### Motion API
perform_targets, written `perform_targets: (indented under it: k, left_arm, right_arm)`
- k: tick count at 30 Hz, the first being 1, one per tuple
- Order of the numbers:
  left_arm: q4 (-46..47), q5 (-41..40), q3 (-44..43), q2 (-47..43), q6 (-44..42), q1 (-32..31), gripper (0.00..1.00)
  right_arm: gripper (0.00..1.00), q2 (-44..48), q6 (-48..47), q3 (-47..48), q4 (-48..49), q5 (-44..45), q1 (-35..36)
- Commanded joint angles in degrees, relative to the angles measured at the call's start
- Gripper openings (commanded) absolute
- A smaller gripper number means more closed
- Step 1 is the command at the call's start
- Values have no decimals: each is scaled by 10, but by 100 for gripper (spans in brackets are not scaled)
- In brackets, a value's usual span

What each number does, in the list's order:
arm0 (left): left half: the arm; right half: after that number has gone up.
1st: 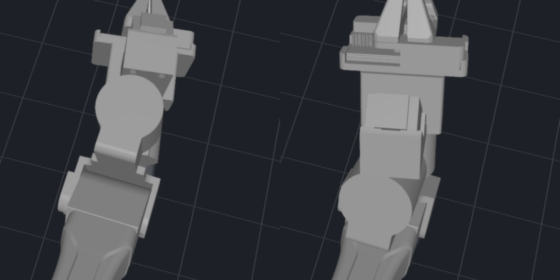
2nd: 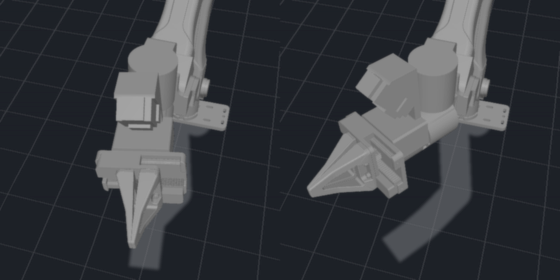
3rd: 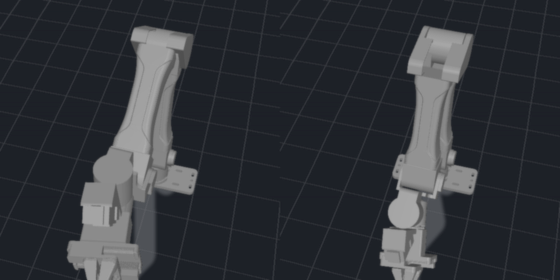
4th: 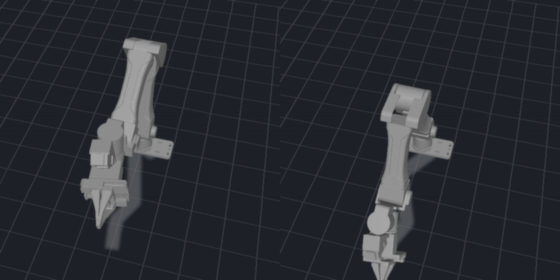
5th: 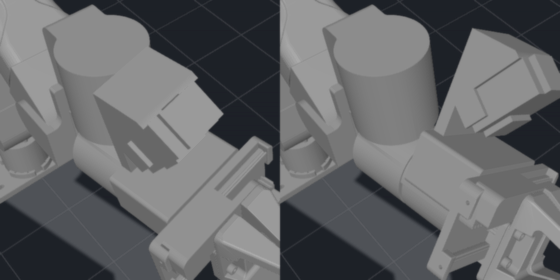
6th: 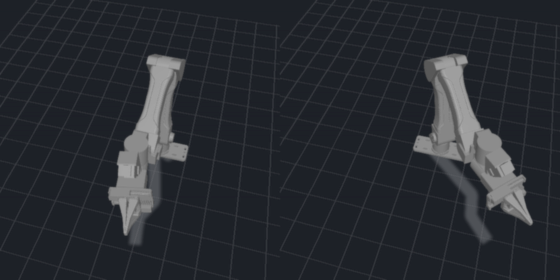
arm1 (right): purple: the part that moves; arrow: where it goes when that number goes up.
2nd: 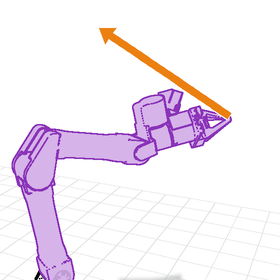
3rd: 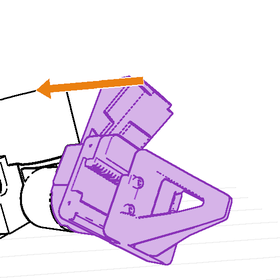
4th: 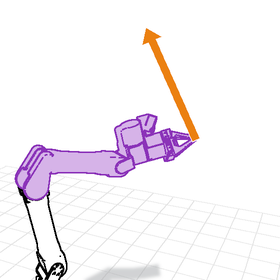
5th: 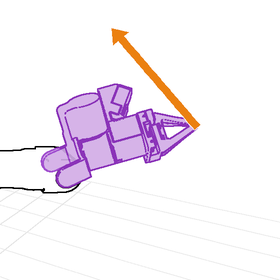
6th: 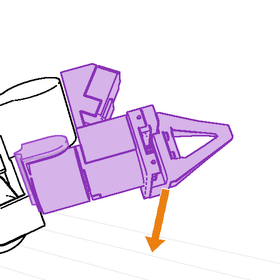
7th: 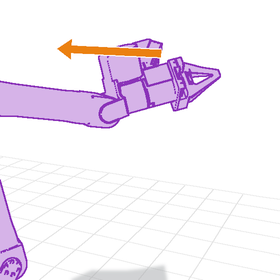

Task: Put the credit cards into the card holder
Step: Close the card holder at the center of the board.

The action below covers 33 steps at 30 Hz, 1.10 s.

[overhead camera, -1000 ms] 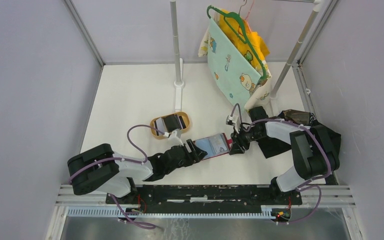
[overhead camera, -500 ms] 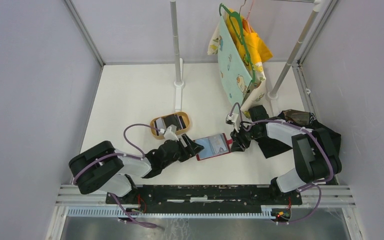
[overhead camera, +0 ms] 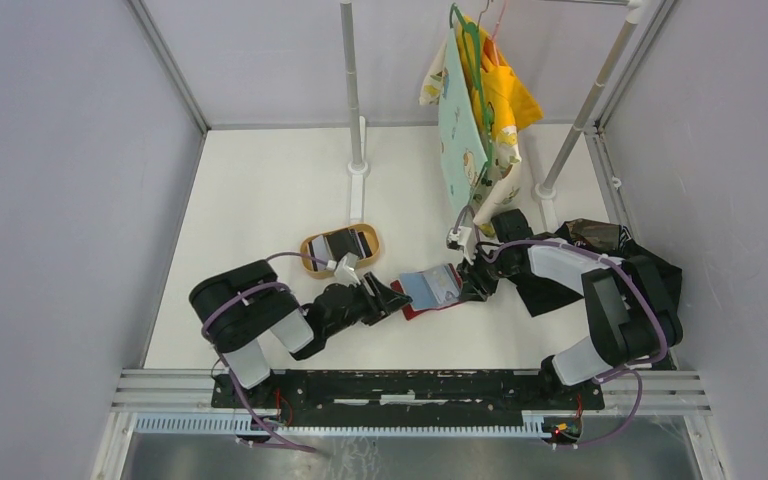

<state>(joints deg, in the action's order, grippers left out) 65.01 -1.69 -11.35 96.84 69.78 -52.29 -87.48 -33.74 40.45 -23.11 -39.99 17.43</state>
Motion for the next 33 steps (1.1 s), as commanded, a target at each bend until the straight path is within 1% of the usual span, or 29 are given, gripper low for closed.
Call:
perform_targets:
  k: [1, 5, 13, 20, 23, 33]
  left_arm:
    - [134, 43, 13, 55, 17, 0, 60]
    - [232, 44, 26, 89, 27, 0, 59]
    - [343, 71, 22, 134, 27, 0, 60]
    - [345, 80, -8, 149, 23, 0, 65]
    - [345, 81, -12, 139, 18, 0, 68]
    - [345, 84, -15, 94, -7, 1, 71]
  right_arm:
    - [43, -23, -2, -1, -10, 38, 11]
    - [43, -22, -3, -2, -10, 39, 11]
    - [43, -23, -4, -1, -11, 39, 10]
    - [43, -23, -4, -1, -11, 39, 11]
    - [43, -23, -4, -1, -12, 39, 11]
    - [43, -22, -4, 0, -12, 39, 12]
